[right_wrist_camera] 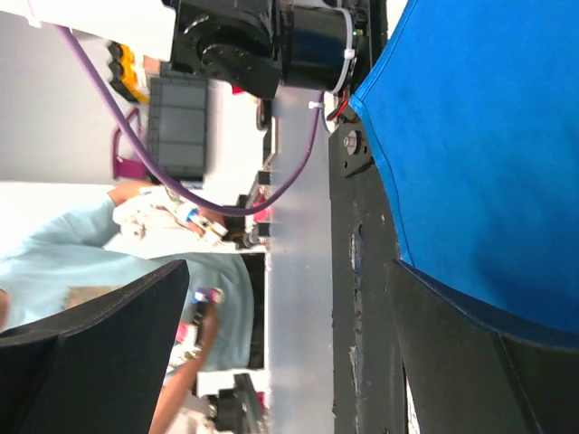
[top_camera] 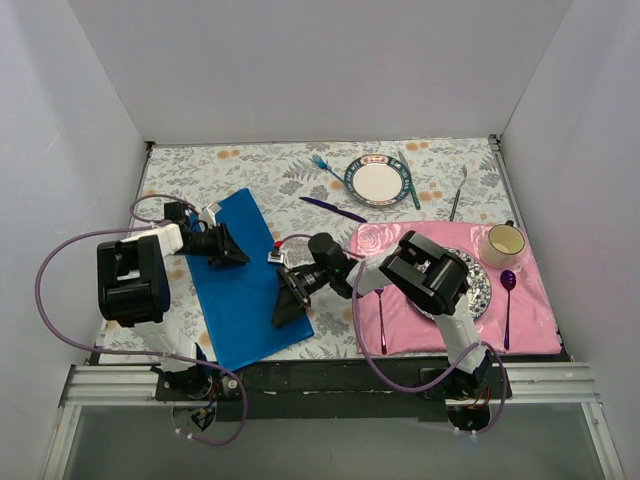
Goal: Fold the napkin into a case and place the utensils inside
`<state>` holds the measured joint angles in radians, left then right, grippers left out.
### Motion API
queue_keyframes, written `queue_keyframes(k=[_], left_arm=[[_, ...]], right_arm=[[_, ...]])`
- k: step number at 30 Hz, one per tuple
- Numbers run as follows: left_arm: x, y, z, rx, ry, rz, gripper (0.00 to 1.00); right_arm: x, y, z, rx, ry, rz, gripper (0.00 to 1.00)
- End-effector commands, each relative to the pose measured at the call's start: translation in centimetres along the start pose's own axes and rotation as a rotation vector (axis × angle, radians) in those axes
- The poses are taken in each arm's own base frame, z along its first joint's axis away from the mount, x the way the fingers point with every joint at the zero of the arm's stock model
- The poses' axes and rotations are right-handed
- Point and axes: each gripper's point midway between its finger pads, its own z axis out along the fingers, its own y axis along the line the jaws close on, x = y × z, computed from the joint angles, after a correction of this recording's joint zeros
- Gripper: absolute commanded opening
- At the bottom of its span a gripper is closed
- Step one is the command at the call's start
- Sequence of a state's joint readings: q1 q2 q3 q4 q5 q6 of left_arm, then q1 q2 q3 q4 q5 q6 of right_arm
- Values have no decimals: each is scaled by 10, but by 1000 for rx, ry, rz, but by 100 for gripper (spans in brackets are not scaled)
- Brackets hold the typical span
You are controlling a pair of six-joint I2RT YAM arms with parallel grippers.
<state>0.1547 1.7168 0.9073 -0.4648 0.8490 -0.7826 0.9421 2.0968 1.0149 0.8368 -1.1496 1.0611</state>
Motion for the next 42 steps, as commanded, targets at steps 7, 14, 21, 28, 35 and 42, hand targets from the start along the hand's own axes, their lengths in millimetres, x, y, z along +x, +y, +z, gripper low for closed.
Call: queue_keyframes(k=[7, 14, 21, 28, 35, 42], left_arm=[[-1, 30, 7, -113, 1, -14, 15], [2, 47, 12, -171, 21, -25, 7], [0, 49, 12, -184, 23, -22, 5], [0, 50, 9, -197, 18, -1, 4], [3, 52, 8, -206, 20, 5, 4], [1, 52, 7, -215, 19, 15, 4]], right_arm=[[12, -31, -3, -4, -50, 69, 99], [20, -38, -7, 0, -45, 76, 99], [16, 24, -2, -46, -30, -27, 99], [37, 19, 4, -22, -22, 19, 99], [43, -10, 6, 3, -32, 63, 99], [50, -33, 7, 14, -29, 108, 99]])
